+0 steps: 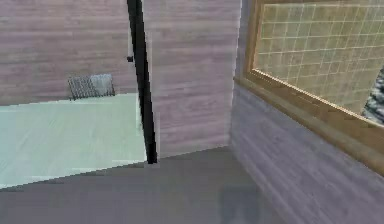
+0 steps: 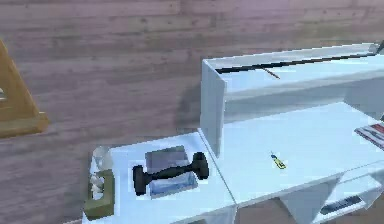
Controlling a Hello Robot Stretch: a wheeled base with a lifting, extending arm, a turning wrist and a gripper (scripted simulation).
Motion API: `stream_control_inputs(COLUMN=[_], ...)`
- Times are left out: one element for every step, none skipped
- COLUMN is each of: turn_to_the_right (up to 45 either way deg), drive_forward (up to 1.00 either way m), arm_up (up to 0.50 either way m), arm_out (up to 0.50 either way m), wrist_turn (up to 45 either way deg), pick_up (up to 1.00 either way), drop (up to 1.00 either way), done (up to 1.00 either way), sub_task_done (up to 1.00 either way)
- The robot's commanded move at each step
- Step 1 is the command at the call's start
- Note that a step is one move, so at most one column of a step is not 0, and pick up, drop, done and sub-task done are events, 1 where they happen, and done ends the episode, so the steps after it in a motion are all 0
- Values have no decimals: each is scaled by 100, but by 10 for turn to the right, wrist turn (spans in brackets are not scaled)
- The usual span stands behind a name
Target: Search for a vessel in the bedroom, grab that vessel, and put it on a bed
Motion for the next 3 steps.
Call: stream_control_inputs(turn_to_the_right=[-240,0,0], drive_forward=[0,0,0], arm_up=[0,50,30], arm_out=[0,0,0], wrist_turn=[0,0,0], pick_up=[0,0,0], drop=[0,0,0], done=[0,0,0], sub_task_done=[0,0,0])
